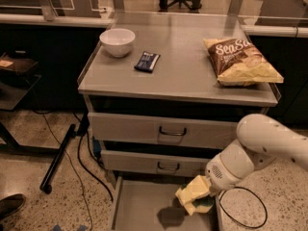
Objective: Place sponge into bottom drawer
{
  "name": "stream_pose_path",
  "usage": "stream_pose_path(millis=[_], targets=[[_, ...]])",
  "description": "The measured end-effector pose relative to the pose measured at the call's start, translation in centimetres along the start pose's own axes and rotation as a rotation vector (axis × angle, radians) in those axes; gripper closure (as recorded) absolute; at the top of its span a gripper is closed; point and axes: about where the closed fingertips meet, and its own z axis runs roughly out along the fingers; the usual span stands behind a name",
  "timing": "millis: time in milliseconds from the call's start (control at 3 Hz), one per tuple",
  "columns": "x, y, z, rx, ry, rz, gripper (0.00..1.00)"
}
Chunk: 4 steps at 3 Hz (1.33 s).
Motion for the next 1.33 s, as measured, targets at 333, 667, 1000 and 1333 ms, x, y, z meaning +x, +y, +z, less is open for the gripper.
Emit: stream_pose_path(millis=[333,667,1000,1333], targets=[[0.5,-3.6,3.4,-0.002,-0.033,0.111,1.00],[0.8,-6.2,5.9,-0.017,-0.049,0.184,1.00],[0.8,-6.5,6.4,-0.022,-0.049,0.193,1.00],[0.8,-6.5,7.8,-0.065,-0.067,0.200,1.00]])
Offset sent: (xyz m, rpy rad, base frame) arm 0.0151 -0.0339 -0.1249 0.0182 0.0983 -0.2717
